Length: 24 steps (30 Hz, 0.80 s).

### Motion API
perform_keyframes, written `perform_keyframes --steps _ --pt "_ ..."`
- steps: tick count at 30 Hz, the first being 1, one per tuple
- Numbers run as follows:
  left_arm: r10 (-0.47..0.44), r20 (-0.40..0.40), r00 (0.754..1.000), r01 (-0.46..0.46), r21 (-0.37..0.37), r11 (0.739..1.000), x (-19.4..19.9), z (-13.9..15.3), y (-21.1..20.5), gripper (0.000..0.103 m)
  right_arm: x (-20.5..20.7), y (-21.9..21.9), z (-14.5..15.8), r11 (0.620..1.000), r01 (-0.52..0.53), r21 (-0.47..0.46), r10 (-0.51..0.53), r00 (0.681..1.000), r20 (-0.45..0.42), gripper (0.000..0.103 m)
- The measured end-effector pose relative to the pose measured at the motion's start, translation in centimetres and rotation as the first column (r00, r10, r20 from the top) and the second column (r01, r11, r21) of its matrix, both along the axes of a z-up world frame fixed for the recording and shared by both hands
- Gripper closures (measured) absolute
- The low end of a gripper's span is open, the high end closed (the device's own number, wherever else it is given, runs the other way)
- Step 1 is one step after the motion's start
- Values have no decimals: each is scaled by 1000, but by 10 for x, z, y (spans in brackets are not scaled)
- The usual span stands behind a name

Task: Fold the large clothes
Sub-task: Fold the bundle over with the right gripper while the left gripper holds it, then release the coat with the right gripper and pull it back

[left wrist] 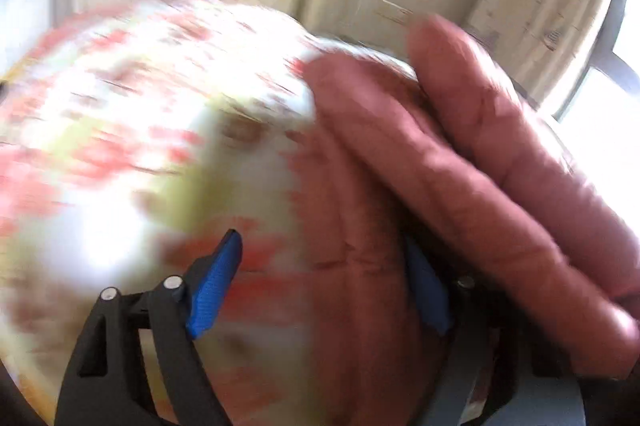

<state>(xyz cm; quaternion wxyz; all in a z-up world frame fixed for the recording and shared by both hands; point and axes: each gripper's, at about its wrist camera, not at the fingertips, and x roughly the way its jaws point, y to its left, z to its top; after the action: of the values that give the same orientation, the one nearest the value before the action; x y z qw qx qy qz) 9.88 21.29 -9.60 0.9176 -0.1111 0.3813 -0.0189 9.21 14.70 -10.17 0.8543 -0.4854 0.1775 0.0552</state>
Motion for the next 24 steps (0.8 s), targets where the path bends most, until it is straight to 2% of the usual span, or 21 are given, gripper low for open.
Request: perform_keyframes --steps 1,2,3,4,5,7,9,10,13,15,16,17,18,20,22,24 --pt "50 18 999 -51 29 998 -5 10 8 24 0 -1 -3 1000 -5 -10 5 1000 6 59" --pt "137 70 988 -141 61 988 -16 31 20 24 0 -2 -8 1000 -11 -29 12 1000 15 56" --pt "163 110 980 -169 51 984 -23 47 26 24 -1 -2 -15 998 -26 -54 27 999 20 54" --pt "151 158 976 -157 26 987 -29 66 26 22 -2 -1 -20 996 -41 -77 43 999 28 52" --pt "119 189 975 -123 12 992 -32 80 21 19 -5 -1 -29 991 -59 -118 66 996 55 51" --pt "-41 246 968 40 10 999 -30 109 -8 6 -9 -3 -42 982 -77 -174 94 991 95 50" --pt "-181 236 955 173 52 983 -16 121 -43 3 -7 -8 -45 981 -72 -179 89 992 92 50" --pt "-255 201 946 243 79 967 -2 121 -66 3 -5 -10 -46 981 -72 -179 88 992 86 50" --pt "-342 72 937 334 101 937 47 101 -107 3 5 -4 -46 980 -74 -184 91 992 86 50" --pt "-336 -39 941 338 138 931 84 73 -117 3 19 -2 -47 981 -77 -180 94 992 87 50" --pt "-315 -119 942 331 160 930 104 49 -119 2 20 -3 -47 981 -79 -179 96 992 87 50" --pt "-321 -141 937 341 155 927 114 36 -116 2 15 -6 -46 981 -79 -176 95 992 87 50" --pt "-355 -123 927 369 124 921 117 21 -112 2 15 -6 -47 982 -82 -172 98 991 89 50" --pt "-374 -68 925 378 62 924 114 6 -99 2 16 -16 -49 979 -98 -182 114 990 84 50" --pt "-376 -42 926 378 76 923 111 4 -96 2 11 -27 -50 973 -120 -195 136 988 70 49" --pt "-375 -22 927 375 98 922 107 4 -98 2 2 -43 -42 974 -167 -150 172 985 22 45"
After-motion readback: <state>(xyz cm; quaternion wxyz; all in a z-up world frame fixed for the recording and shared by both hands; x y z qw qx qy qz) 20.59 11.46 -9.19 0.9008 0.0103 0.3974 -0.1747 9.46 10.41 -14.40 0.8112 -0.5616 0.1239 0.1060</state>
